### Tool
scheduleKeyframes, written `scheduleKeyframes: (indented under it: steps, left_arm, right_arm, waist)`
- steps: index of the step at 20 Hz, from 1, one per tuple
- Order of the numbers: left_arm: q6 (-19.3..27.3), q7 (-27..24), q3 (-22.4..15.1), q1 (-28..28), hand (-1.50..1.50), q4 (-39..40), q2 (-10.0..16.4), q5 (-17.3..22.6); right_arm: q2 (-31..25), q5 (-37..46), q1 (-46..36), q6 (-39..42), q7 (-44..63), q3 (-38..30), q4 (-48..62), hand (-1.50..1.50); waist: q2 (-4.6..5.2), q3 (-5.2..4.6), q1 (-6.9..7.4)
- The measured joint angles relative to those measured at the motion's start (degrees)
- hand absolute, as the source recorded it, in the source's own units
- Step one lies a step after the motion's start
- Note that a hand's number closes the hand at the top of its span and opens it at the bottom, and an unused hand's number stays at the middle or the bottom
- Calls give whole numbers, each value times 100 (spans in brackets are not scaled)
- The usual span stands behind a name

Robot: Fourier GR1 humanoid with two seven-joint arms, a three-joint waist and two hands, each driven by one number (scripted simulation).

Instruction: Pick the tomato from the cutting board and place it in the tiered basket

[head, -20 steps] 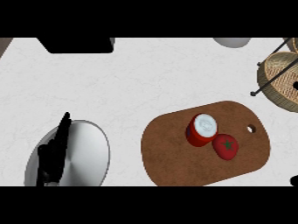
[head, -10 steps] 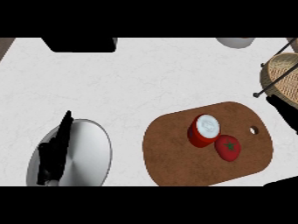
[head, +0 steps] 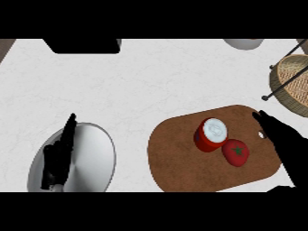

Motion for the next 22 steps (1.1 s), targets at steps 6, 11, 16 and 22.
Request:
scheduleKeyframes:
  steps: [6, 11, 16, 22]
  left_arm:
    - [-112, -156, 78, 68, 0, -5, -65, -75]
    - [-187, -256, 154, 48, 0, 82, -108, -86]
    - [-247, -73, 200, 79, 0, -26, -86, -107]
    - [-216, 107, 224, 27, 0, -50, -184, -220]
  right_arm:
    - [687, 277, -420, 379, 30, 114, 558, -150]
    - [892, 360, -589, 774, 248, 221, 748, -150]
    - [1065, 424, -655, 1028, 282, 219, 1005, -150]
    - [1303, 538, -701, 1269, 162, 104, 1324, -150]
  waist:
    - [-1, 3, 4]
    - [-8, 8, -4]
    - [-4, 4, -4]
    - [-7, 9, -9]
